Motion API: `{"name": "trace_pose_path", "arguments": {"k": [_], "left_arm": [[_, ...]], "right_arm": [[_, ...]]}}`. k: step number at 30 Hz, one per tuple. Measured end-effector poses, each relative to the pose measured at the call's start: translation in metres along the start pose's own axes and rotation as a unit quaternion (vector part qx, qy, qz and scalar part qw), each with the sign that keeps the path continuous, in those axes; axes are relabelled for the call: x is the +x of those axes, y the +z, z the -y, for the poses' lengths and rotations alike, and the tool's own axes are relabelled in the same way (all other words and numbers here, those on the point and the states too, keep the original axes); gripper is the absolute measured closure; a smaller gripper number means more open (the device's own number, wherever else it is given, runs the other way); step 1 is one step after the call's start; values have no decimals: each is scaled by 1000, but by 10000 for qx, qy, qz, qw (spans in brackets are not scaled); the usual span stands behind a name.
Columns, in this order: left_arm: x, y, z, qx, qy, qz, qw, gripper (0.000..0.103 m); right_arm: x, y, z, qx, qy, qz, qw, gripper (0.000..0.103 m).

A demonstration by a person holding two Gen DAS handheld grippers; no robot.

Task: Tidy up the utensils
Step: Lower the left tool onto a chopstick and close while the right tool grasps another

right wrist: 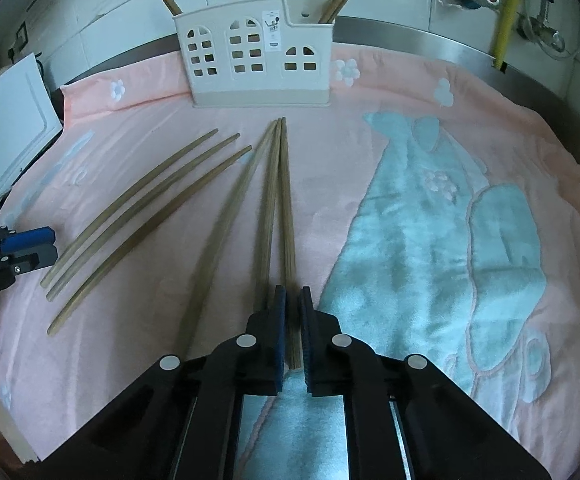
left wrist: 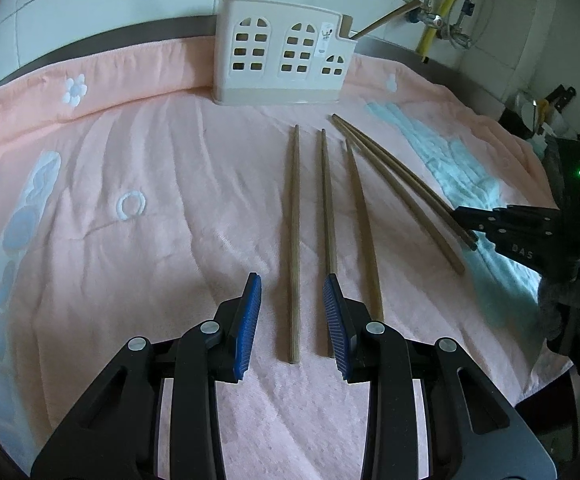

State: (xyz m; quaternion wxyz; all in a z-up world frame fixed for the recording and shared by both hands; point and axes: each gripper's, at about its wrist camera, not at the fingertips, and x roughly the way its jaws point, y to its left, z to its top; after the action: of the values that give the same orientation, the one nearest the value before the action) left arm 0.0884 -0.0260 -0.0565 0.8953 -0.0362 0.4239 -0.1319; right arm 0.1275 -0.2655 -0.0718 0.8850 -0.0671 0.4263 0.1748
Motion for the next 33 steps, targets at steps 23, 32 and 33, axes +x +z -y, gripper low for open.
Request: {"name": "trace_pose_path", "arguments": {"k": [23, 32, 33], "left_arm": [[19, 6, 8, 120, 420, -67, 9990, 96], [-14, 24, 9, 81, 258, 405, 9988, 97], [-18, 28, 9, 63, 217, 479, 9986, 97]], "right_arm": [[0, -2, -4, -32, -137, 183, 9997, 96], [-35, 10, -3, -9, -125, 724, 9973, 96], [-40, 13, -3, -2, -122, 804, 9967, 96]]}}
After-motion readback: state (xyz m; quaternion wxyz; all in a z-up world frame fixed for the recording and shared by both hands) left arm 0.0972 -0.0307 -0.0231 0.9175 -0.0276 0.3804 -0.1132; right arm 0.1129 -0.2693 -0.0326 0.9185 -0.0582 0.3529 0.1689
